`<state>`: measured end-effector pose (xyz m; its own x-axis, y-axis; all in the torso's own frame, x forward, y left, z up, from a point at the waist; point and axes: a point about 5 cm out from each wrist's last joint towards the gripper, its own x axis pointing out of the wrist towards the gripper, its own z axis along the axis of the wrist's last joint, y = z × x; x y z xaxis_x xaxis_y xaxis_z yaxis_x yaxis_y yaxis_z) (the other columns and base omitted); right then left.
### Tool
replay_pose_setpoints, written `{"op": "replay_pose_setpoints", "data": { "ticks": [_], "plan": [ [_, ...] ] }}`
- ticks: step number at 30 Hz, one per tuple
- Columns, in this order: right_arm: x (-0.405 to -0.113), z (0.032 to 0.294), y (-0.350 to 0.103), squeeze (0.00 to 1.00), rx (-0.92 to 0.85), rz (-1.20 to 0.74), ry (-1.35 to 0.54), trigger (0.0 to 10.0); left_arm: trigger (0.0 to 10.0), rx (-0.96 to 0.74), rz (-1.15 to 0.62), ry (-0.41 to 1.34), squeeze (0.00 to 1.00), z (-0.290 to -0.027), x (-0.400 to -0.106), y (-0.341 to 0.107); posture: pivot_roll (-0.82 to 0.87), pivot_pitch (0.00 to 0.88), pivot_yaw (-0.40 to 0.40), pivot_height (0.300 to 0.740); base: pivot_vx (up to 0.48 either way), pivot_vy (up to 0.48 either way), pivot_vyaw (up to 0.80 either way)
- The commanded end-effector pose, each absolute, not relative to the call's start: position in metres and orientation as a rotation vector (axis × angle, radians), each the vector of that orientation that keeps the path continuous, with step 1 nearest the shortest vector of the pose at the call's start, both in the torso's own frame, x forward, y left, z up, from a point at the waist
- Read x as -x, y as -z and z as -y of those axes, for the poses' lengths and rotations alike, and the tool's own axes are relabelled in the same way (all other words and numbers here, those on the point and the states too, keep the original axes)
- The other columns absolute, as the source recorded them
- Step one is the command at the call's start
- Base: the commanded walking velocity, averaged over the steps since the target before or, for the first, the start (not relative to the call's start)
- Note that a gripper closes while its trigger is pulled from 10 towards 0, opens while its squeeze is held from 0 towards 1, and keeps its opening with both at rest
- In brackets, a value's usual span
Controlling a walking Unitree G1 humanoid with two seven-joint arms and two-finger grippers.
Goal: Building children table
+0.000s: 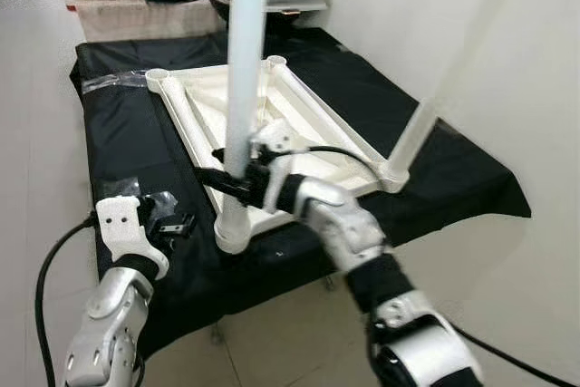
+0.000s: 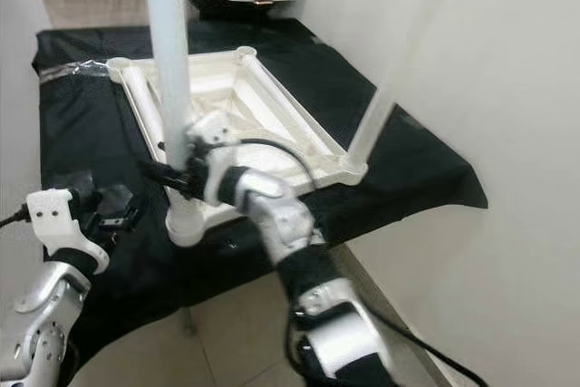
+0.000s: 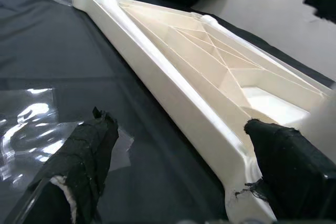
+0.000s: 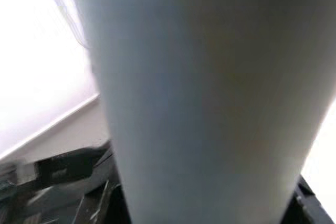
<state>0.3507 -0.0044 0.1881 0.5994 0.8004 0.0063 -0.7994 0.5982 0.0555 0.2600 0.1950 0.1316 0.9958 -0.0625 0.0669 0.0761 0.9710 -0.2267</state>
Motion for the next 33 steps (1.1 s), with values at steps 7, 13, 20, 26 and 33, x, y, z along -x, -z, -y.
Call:
{"op": "replay_pose_setpoints", "data": {
  "ticks": [7, 13, 20, 26, 33],
  "plan": [
    [-0.370, 0.109, -0.118, 0.00, -0.018, -0.390, 0.046, 0.0, 10.0, 0.248, 0.060, 0.068, 0.00, -0.196, -0.258, -0.132, 0.15, 0.000, -0.136, 0.740, 0.000, 0.000, 0.00],
    [-0.362, 0.087, -0.126, 0.00, -0.055, -0.330, -0.166, 10.0, 10.0, 0.246, 0.056, 0.072, 0.00, -0.198, -0.258, -0.131, 0.13, 0.000, -0.112, 0.740, 0.000, 0.000, 0.00],
    [-0.349, 0.037, -0.180, 0.00, -0.219, -0.067, -0.733, 10.0, 10.0, 0.242, 0.051, 0.074, 0.00, -0.199, -0.260, -0.130, 0.14, 0.000, -0.119, 0.740, 0.000, 0.000, 0.00],
    [-0.319, 0.026, -0.209, 0.00, -0.159, 0.075, -1.228, 10.0, 10.0, 0.247, 0.053, 0.072, 0.00, -0.199, -0.260, -0.130, 0.15, 0.000, -0.128, 0.740, 0.000, 0.000, 0.00],
    [-0.347, 0.018, -0.183, 0.00, -0.056, -0.026, -1.015, 0.0, 10.0, 0.252, 0.056, 0.070, 0.00, -0.198, -0.260, -0.129, 0.17, 0.000, -0.147, 0.740, 0.000, 0.000, 0.00]
  ]
}}
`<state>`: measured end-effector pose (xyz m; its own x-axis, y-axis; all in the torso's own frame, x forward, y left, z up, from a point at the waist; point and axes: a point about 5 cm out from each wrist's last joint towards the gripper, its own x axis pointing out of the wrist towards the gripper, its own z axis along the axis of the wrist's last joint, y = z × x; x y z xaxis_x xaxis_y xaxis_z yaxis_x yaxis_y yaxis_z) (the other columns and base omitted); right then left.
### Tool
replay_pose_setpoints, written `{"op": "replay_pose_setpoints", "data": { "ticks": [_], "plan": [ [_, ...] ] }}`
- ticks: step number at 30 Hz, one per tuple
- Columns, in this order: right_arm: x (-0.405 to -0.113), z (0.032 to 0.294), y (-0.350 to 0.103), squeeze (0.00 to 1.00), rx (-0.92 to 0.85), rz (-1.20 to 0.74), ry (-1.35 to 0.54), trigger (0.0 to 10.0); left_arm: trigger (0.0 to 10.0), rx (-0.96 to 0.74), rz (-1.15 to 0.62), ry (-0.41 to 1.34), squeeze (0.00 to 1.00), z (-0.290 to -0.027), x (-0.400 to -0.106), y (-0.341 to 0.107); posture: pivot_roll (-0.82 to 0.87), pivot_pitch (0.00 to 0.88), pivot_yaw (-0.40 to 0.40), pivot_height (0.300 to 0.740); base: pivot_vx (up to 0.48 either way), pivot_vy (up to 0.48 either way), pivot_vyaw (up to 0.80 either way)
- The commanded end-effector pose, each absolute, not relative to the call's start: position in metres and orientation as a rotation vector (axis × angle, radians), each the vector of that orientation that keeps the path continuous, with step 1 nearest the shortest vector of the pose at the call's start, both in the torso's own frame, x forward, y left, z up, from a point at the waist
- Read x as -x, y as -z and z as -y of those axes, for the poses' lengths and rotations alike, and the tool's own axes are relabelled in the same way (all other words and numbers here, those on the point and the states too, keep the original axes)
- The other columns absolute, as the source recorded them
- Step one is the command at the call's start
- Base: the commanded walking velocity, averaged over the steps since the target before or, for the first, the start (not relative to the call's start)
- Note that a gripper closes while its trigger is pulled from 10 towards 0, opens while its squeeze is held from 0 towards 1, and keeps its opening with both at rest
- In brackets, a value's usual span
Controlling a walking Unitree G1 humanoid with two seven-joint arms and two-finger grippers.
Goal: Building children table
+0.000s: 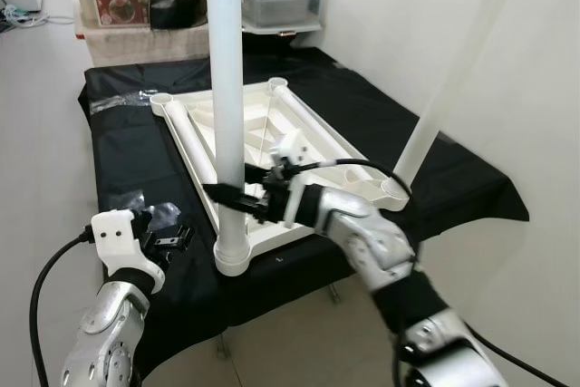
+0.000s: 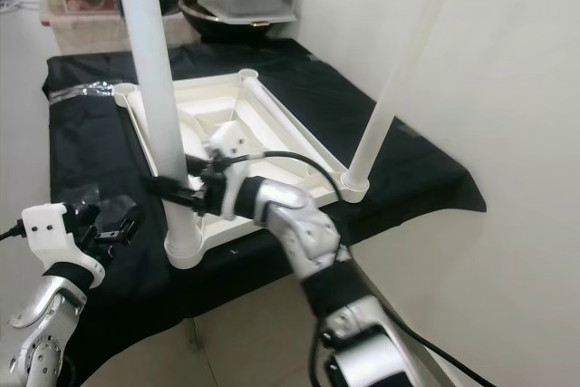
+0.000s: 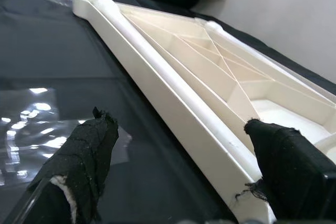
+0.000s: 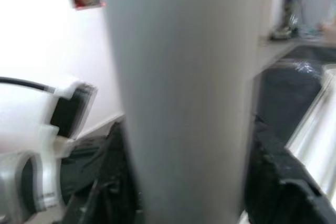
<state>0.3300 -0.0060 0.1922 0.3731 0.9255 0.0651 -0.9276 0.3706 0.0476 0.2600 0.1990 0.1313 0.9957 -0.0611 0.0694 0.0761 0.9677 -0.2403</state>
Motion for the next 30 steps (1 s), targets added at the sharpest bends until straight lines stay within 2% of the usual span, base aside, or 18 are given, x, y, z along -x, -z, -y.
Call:
{"op": "replay_pose_setpoints", "data": {
  "ticks": [1, 4, 5, 6, 7, 8, 9, 10, 11, 13, 15, 18, 19, 22, 25, 26, 29, 30],
  "plan": [
    [-0.353, 0.019, -0.179, 0.00, -0.067, -0.055, -0.945, 0.0, 10.0, 0.252, 0.056, 0.070, 0.00, -0.198, -0.260, -0.129, 0.17, 0.000, -0.148, 0.740, 0.000, 0.000, 0.00],
    [-0.359, 0.021, -0.176, 0.00, -0.075, -0.094, -0.862, 0.0, 10.0, 0.253, 0.057, 0.068, 0.00, -0.198, -0.260, -0.129, 0.17, 0.000, -0.148, 0.740, 0.000, 0.000, 0.00],
    [-0.361, 0.025, -0.171, 0.00, -0.069, -0.137, -0.820, 4.6, 10.0, 0.254, 0.058, 0.067, 0.00, -0.198, -0.259, -0.129, 0.17, 0.000, -0.143, 0.740, 0.000, 0.000, 0.00],
    [-0.363, 0.032, -0.168, 0.00, -0.066, -0.157, -0.747, 10.0, 10.0, 0.256, 0.060, 0.067, 0.00, -0.198, -0.258, -0.130, 0.16, 0.000, -0.139, 0.740, 0.000, 0.000, 0.00],
    [-0.363, 0.032, -0.168, 0.00, -0.066, -0.157, -0.747, 10.0, 10.0, 0.256, 0.060, 0.067, 0.00, -0.198, -0.258, -0.130, 0.16, 0.000, -0.139, 0.740, 0.000, 0.000, 0.00],
    [-0.364, 0.038, -0.166, 0.00, -0.088, -0.162, -0.682, 0.0, 10.0, 0.256, 0.060, 0.069, 0.00, -0.198, -0.258, -0.130, 0.15, 0.000, -0.135, 0.740, 0.000, 0.000, 0.00],
    [-0.370, 0.052, -0.159, 0.00, -0.089, -0.191, -0.512, 0.0, 10.0, 0.257, 0.060, 0.071, 0.00, -0.198, -0.258, -0.131, 0.15, 0.000, -0.133, 0.740, 0.000, 0.000, 0.00],
    [-0.370, 0.052, -0.159, 0.00, -0.089, -0.191, -0.512, 0.0, 10.0, 0.257, 0.060, 0.071, 0.00, -0.198, -0.258, -0.131, 0.15, 0.000, -0.133, 0.740, 0.000, 0.000, 0.00],
    [-0.373, 0.062, -0.155, 0.00, -0.085, -0.215, -0.393, 0.0, 10.0, 0.257, 0.060, 0.072, 0.00, -0.198, -0.258, -0.131, 0.15, 0.000, -0.133, 0.740, 0.000, 0.000, 0.00],
    [-0.373, 0.062, -0.155, 0.00, -0.085, -0.215, -0.393, 0.0, 10.0, 0.257, 0.060, 0.072, 0.00, -0.198, -0.258, -0.131, 0.15, 0.000, -0.133, 0.740, 0.000, 0.000, 0.00],
    [-0.372, 0.096, -0.134, 0.00, -0.071, -0.287, -0.048, 0.0, 10.0, 0.256, 0.060, 0.073, 0.00, -0.197, -0.258, -0.131, 0.15, 0.000, -0.129, 0.740, 0.000, 0.000, 0.00],
    [-0.363, 0.108, -0.120, 0.00, -0.037, -0.329, 0.070, 0.0, 10.0, 0.255, 0.060, 0.071, 0.00, -0.198, -0.258, -0.131, 0.15, 0.000, -0.129, 0.740, 0.000, 0.000, 0.00],
    [-0.361, 0.098, -0.119, 0.00, -0.008, -0.332, -0.008, 10.0, 10.0, 0.254, 0.060, 0.070, 0.00, -0.198, -0.258, -0.131, 0.14, 0.000, -0.125, 0.740, 0.000, 0.000, 0.00],
    [-0.358, 0.079, -0.122, 0.00, 0.023, -0.320, -0.157, 10.0, 10.0, 0.254, 0.060, 0.070, 0.00, -0.199, -0.258, -0.132, 0.14, 0.000, -0.123, 0.740, 0.000, 0.000, 0.00],
    [-0.355, 0.063, -0.134, 0.00, -0.056, -0.263, -0.306, 10.0, 10.0, 0.253, 0.059, 0.072, 0.00, -0.199, -0.258, -0.132, 0.14, 0.000, -0.123, 0.740, 0.000, 0.000, 0.00],
    [-0.358, 0.063, -0.141, 1.00, -0.064, -0.231, -0.315, 10.0, 10.0, 0.251, 0.058, 0.071, 0.00, -0.199, -0.258, -0.131, 0.14, 0.000, -0.128, 0.740, 0.000, 0.000, 0.00],
    [-0.367, 0.067, -0.152, 1.00, 0.005, -0.215, -0.278, 10.0, 10.0, 0.248, 0.056, 0.069, 0.00, -0.199, -0.259, -0.131, 0.14, 0.000, -0.130, 0.740, 0.000, 0.000, 0.00],
    [-0.368, 0.060, -0.161, 0.00, 0.022, -0.169, -0.373, 10.0, 10.0, 0.249, 0.057, 0.066, 0.00, -0.199, -0.259, -0.131, 0.15, 0.000, -0.137, 0.740, 0.000, 0.000, 0.00]
  ]
}}
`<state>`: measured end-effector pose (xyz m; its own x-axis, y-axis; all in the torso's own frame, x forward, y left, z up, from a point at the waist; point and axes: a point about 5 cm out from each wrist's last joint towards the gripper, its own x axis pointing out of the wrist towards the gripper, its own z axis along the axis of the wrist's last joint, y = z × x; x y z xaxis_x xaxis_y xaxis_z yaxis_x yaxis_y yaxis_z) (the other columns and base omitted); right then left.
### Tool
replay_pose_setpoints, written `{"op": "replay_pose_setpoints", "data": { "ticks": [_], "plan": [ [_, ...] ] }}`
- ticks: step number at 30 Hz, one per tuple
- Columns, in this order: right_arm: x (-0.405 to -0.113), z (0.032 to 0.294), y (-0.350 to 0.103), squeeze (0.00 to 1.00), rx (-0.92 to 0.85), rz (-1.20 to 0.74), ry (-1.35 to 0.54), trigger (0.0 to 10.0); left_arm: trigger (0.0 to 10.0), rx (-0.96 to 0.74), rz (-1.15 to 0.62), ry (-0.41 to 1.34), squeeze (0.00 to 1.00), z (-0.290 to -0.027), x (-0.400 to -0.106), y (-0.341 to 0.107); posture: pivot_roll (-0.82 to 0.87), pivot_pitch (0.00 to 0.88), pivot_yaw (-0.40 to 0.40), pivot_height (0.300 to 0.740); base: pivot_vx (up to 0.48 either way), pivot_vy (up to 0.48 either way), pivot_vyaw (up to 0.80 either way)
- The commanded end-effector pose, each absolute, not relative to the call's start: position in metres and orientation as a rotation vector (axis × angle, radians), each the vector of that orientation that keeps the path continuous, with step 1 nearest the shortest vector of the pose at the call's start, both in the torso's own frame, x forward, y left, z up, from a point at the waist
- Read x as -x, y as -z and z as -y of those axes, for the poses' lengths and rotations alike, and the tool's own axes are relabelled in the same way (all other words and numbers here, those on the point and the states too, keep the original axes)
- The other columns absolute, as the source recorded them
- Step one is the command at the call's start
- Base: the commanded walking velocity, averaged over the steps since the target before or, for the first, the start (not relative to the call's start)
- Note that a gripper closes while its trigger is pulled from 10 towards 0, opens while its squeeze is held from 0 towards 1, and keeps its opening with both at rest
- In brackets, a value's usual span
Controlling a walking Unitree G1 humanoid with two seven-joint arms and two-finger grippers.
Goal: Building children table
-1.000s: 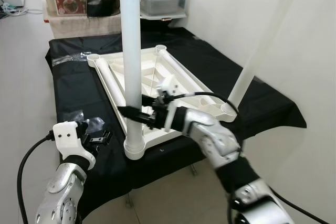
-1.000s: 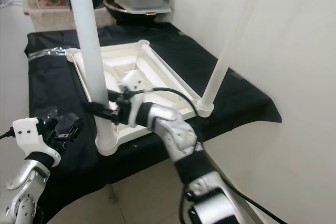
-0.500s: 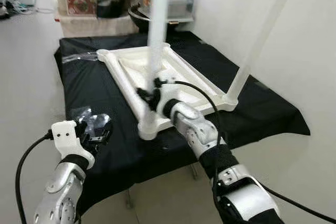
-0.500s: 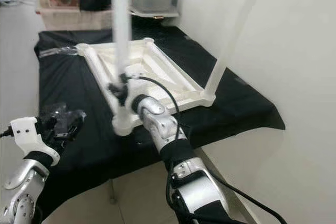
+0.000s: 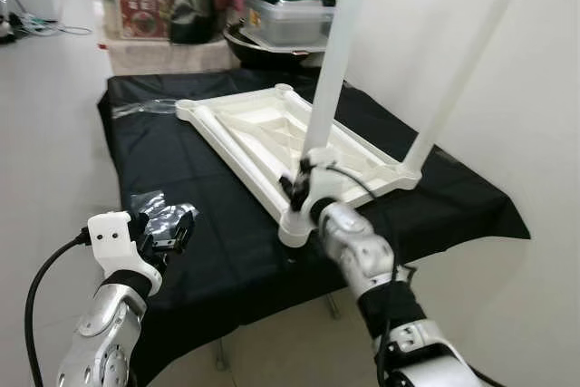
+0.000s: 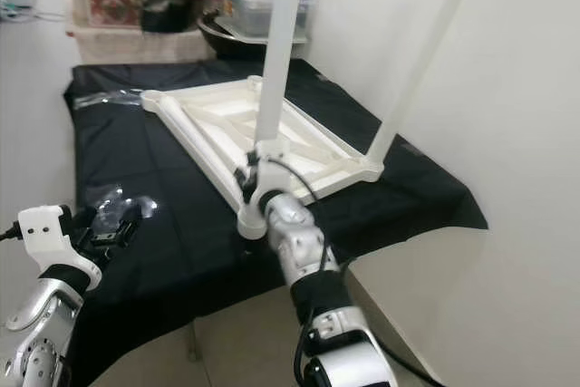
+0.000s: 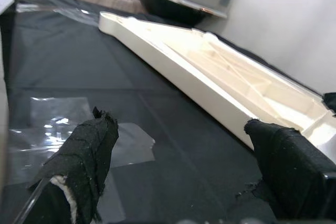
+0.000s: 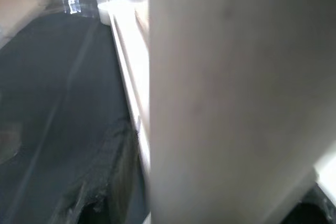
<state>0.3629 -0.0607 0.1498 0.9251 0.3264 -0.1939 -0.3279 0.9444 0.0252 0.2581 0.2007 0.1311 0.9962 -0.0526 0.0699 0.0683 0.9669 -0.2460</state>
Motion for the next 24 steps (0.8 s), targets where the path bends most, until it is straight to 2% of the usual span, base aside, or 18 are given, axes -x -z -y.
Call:
{"op": "replay_pose_setpoints", "data": {
  "ticks": [1, 2, 5, 7, 11, 15, 16, 17, 18, 19, 21, 22, 24],
  "plan": [
    [-0.366, 0.051, -0.168, 0.00, 0.002, -0.135, -0.508, 10.0, 10.0, 0.250, 0.058, 0.063, 0.00, -0.199, -0.259, -0.131, 0.15, 0.000, -0.137, 0.740, 0.000, 0.000, 0.00],
    [-0.366, 0.051, -0.168, 0.00, 0.002, -0.135, -0.508, 10.0, 10.0, 0.250, 0.058, 0.063, 0.00, -0.199, -0.259, -0.131, 0.15, 0.000, -0.137, 0.740, 0.000, 0.000, 0.00],
    [-0.351, 0.034, -0.185, 0.00, -0.060, -0.033, -0.874, 10.0, 10.0, 0.255, 0.061, 0.063, 0.00, -0.199, -0.259, -0.131, 0.15, 0.000, -0.137, 0.740, 0.000, 0.000, 0.00],
    [-0.351, 0.034, -0.185, 0.00, -0.060, -0.033, -0.874, 10.0, 10.0, 0.255, 0.061, 0.063, 0.00, -0.199, -0.259, -0.131, 0.15, 0.000, -0.137, 0.740, 0.000, 0.000, 0.00],
    [-0.342, 0.032, -0.182, 0.00, -0.040, -0.003, -1.126, 10.0, 10.0, 0.261, 0.063, 0.070, 0.00, -0.197, -0.260, -0.131, 0.16, 0.000, -0.149, 0.740, 0.000, 0.000, 0.00],
    [-0.342, 0.032, -0.179, 0.00, -0.031, -0.008, -1.149, 10.0, 10.0, 0.262, 0.064, 0.072, 0.00, -0.196, -0.260, -0.131, 0.16, 0.000, -0.149, 0.740, 0.000, 0.000, 0.00],
    [-0.342, 0.030, -0.174, 0.00, -0.018, -0.019, -1.144, 4.2, 10.0, 0.264, 0.065, 0.071, 0.00, -0.196, -0.260, -0.131, 0.16, 0.000, -0.158, 0.740, 0.000, 0.000, 0.00],
    [-0.342, 0.030, -0.174, 0.00, -0.018, -0.019, -1.144, 4.2, 10.0, 0.264, 0.065, 0.071, 0.00, -0.196, -0.260, -0.131, 0.16, 0.000, -0.158, 0.740, 0.000, 0.000, 0.00],
    [-0.348, 0.029, -0.167, 0.00, -0.009, -0.054, -1.059, 0.0, 10.0, 0.266, 0.067, 0.068, 0.00, -0.196, -0.260, -0.131, 0.16, 0.000, -0.158, 0.740, 0.000, 0.000, 0.00],
    [-0.357, 0.030, -0.159, 0.00, 0.018, -0.107, -0.905, 0.0, 10.0, 0.267, 0.068, 0.067, 0.00, -0.195, -0.259, -0.131, 0.16, 0.000, -0.158, 0.740, 0.000, 0.000, 0.00],
    [-0.357, 0.030, -0.159, 0.00, 0.018, -0.107, -0.905, 0.0, 10.0, 0.267, 0.068, 0.067, 0.00, -0.195, -0.259, -0.131, 0.16, 0.000, -0.158, 0.740, 0.000, 0.000, 0.00],
    [-0.363, 0.033, -0.154, 0.00, 0.040, -0.141, -0.797, 0.0, 10.0, 0.268, 0.069, 0.066, 0.00, -0.195, -0.259, -0.132, 0.16, 0.000, -0.158, 0.740, 0.000, 0.000, 0.00],
    [-0.380, 0.075, -0.137, 0.00, -0.015, -0.261, -0.223, 0.0, 10.0, 0.269, 0.070, 0.068, 0.00, -0.195, -0.258, -0.132, 0.15, 0.000, -0.153, 0.740, 0.000, 0.000, 0.00]
  ]
}}
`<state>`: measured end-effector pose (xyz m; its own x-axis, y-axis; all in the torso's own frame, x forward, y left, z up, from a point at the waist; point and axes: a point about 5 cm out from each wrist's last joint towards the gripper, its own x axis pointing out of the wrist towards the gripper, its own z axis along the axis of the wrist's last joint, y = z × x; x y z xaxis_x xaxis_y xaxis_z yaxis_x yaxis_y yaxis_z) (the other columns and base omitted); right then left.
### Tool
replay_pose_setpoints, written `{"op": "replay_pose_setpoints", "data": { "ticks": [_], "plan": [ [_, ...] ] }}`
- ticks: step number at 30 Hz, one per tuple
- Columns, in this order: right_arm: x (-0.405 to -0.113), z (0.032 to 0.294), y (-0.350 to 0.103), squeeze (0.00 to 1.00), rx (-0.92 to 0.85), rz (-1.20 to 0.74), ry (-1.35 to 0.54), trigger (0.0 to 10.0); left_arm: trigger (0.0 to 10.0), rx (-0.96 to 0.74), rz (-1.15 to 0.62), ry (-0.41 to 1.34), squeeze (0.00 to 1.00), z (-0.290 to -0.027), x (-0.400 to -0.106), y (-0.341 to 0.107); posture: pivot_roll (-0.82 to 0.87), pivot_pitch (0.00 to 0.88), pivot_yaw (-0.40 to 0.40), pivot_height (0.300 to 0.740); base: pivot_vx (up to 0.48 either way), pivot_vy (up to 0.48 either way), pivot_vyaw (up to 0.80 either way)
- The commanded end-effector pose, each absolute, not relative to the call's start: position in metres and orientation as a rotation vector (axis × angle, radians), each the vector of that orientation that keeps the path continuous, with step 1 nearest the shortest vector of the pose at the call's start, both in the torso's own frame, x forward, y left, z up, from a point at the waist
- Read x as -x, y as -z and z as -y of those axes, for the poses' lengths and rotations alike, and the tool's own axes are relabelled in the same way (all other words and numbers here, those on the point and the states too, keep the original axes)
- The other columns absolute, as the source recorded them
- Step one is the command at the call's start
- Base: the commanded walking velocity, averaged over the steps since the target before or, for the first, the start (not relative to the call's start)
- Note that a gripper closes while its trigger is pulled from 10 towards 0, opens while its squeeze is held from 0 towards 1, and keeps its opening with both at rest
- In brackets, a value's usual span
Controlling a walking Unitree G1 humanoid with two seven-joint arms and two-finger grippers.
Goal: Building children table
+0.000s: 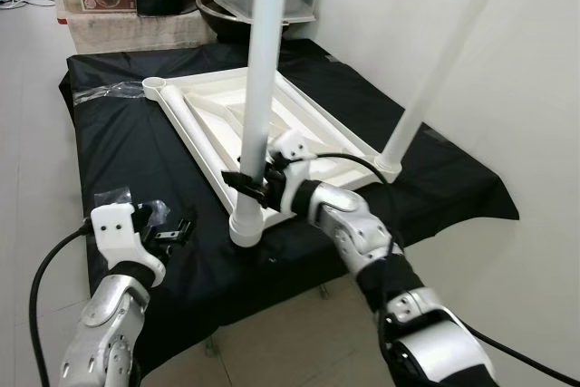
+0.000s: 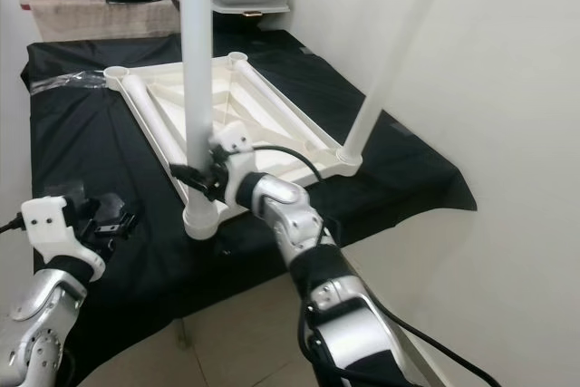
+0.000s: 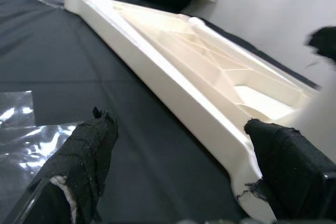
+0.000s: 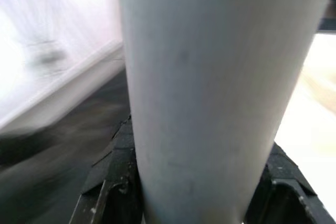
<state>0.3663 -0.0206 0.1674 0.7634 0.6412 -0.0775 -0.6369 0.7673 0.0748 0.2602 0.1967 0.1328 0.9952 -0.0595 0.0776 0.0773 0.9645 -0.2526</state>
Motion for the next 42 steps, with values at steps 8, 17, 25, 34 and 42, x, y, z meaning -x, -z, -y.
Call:
{"op": "replay_pose_setpoints", "data": {
  "ticks": [8, 17, 25, 34, 42],
  "plan": [
    [-0.357, 0.081, -0.114, 0.00, -0.047, -0.344, -0.153, 9.8, 10.0, 0.272, 0.070, 0.073, 0.00, -0.194, -0.258, -0.132, 0.15, 0.000, -0.143, 0.740, 0.000, 0.000, 0.00],
    [-0.350, 0.044, -0.149, 1.00, -0.157, -0.150, -0.566, 10.0, 10.0, 0.270, 0.066, 0.079, 0.00, -0.195, -0.260, -0.131, 0.15, 0.000, -0.146, 0.740, 0.000, 0.000, 0.00],
    [-0.325, 0.015, -0.187, 0.00, -0.092, 0.038, -1.193, 10.0, 10.0, 0.269, 0.066, 0.070, 0.00, -0.196, -0.260, -0.129, 0.16, 0.000, -0.155, 0.740, 0.000, 0.000, 0.00],
    [-0.333, 0.005, -0.168, 0.00, -0.080, -0.015, -1.076, 0.0, 10.0, 0.271, 0.066, 0.066, 0.00, -0.195, -0.259, -0.129, 0.18, 0.000, -0.167, 0.740, 0.000, 0.000, 0.00],
    [-0.368, 0.067, -0.140, 0.00, -0.014, -0.215, -0.248, 0.0, 10.0, 0.273, 0.070, 0.067, 0.00, -0.196, -0.258, -0.131, 0.17, 0.000, -0.154, 0.740, 0.000, 0.000, 0.00]
  ]
}}
